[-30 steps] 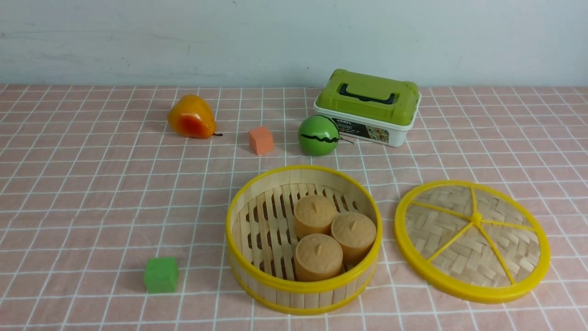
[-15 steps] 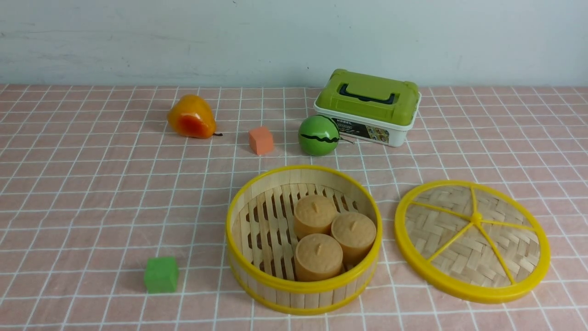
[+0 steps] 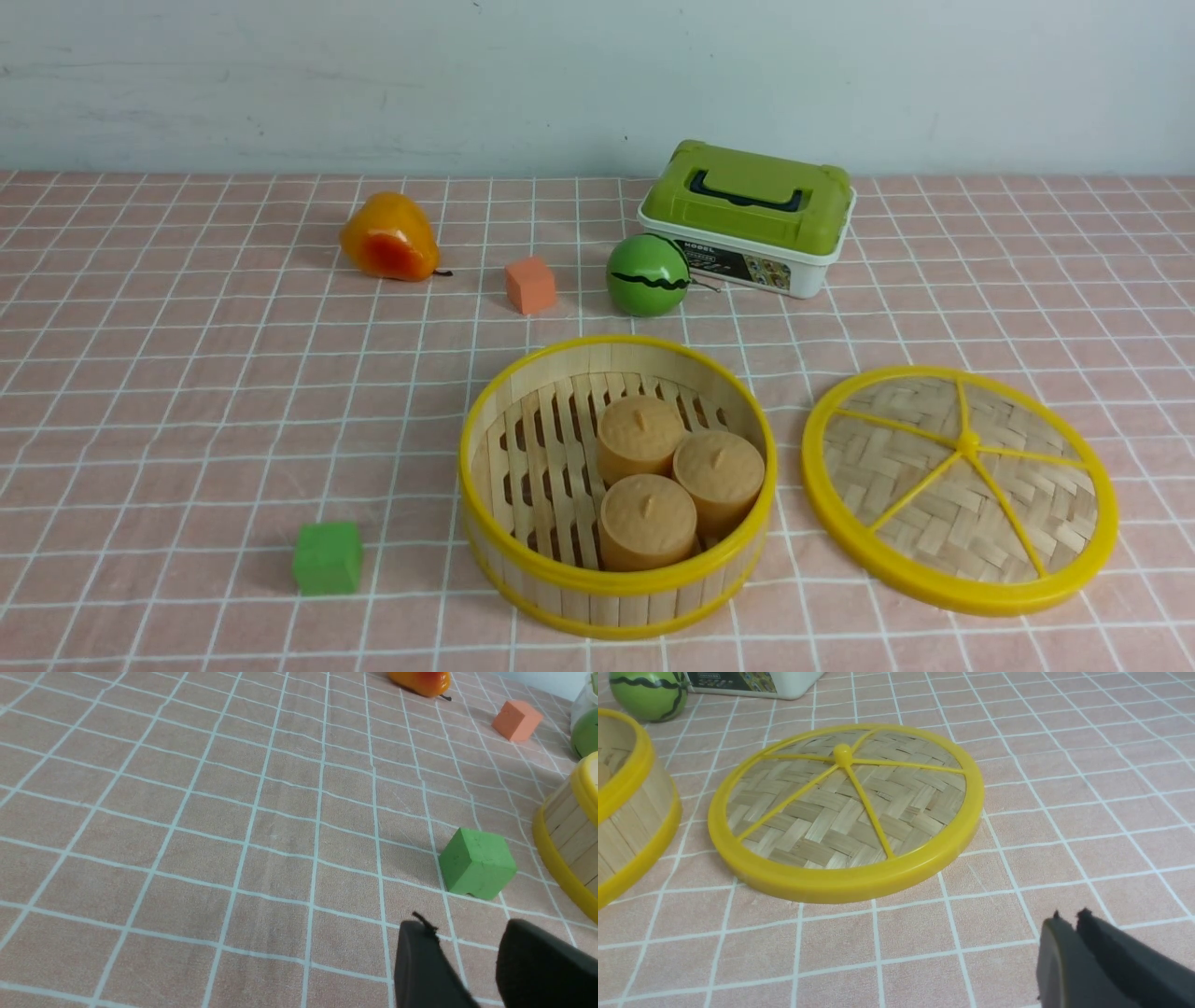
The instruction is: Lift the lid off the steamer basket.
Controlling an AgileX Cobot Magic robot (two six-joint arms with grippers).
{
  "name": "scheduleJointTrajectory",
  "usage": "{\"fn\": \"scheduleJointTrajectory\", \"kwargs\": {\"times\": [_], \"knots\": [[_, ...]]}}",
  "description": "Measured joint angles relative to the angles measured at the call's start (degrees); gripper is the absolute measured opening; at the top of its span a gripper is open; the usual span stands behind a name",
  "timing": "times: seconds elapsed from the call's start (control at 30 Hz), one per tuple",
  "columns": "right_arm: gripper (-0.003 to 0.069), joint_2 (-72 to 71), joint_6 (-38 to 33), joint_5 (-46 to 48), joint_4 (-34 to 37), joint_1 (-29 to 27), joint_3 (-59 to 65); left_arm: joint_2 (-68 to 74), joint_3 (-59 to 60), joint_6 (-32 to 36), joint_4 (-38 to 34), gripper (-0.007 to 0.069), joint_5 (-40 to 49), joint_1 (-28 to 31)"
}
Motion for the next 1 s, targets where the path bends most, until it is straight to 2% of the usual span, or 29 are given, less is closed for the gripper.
{"fn": "scheduleJointTrajectory", "kwargs": {"times": [1.0], "knots": [[0.0059,0.0,0.0,0.0,0.0,0.0,0.0,0.0,0.0,0.0,0.0,0.0239,0.0,0.0]]}}
